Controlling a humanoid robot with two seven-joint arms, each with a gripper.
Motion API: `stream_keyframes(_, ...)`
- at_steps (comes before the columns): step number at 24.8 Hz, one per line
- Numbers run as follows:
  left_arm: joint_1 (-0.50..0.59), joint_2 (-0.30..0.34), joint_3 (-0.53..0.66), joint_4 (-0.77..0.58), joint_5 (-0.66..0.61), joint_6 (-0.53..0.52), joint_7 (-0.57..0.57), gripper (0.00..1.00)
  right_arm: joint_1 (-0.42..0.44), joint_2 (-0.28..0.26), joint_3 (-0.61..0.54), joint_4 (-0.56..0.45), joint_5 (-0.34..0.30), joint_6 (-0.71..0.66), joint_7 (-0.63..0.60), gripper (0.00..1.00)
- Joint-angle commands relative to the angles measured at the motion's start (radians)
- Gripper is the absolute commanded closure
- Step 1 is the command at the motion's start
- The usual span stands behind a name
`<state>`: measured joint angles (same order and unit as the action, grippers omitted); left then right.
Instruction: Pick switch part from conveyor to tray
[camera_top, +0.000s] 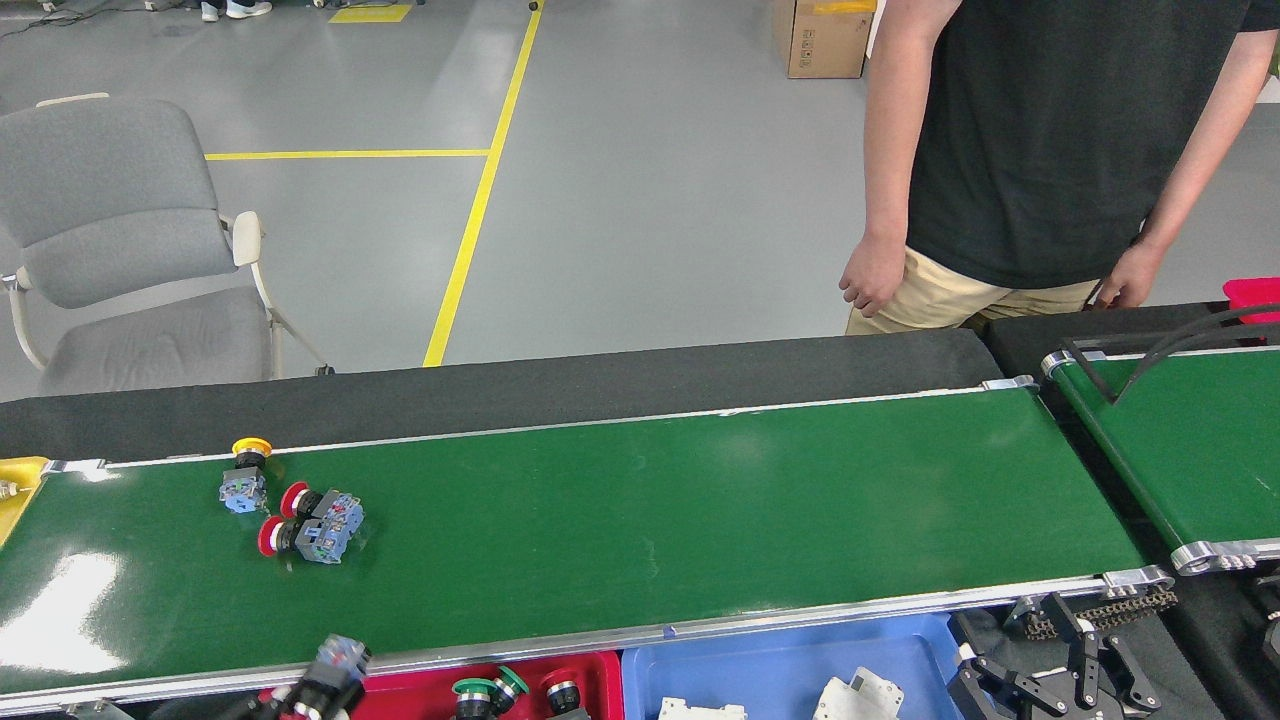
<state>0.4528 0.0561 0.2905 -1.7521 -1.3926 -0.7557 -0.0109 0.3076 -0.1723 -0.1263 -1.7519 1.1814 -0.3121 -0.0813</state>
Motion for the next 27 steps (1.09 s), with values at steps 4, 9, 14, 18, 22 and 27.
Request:
stream_keyframes(4,-0.014,-0.03,0.019,-0.018,0.004,-0.03,0.009,0.0,-0.002,-0.004,-0.03,-0.017,-0.003,-0.047,-0.002,0.0)
stream_keyframes(9,-0.017,-0.045,0.168,-0.012,0.004,0.236,0.009,0.0,0.004,0.0,-0.029,-0.017,-0.003,-0.068,0.0,0.0)
stream_keyframes(14,-0.052,-0.018,0.242,0.023,0.0,0.366,0.009,0.0,-0.001,0.004,-0.044,-0.012,-0.005,-0.074,0.002,0.0)
stream_keyframes(18,-0.085,-0.013,0.245,0.031,-0.005,0.369,0.009,0.0,0.001,0.008,-0.055,-0.009,-0.005,-0.076,0.003,0.0)
stream_keyframes(22,-0.184,0.047,0.24,0.117,-0.042,0.407,0.0,0.0,-0.002,0.008,-0.056,-0.009,-0.006,-0.078,0.011,0.0)
stream_keyframes(27,-0.339,0.117,0.239,0.321,-0.08,0.415,-0.012,0.0,0.001,0.004,-0.055,-0.009,-0.005,-0.097,0.023,0.0)
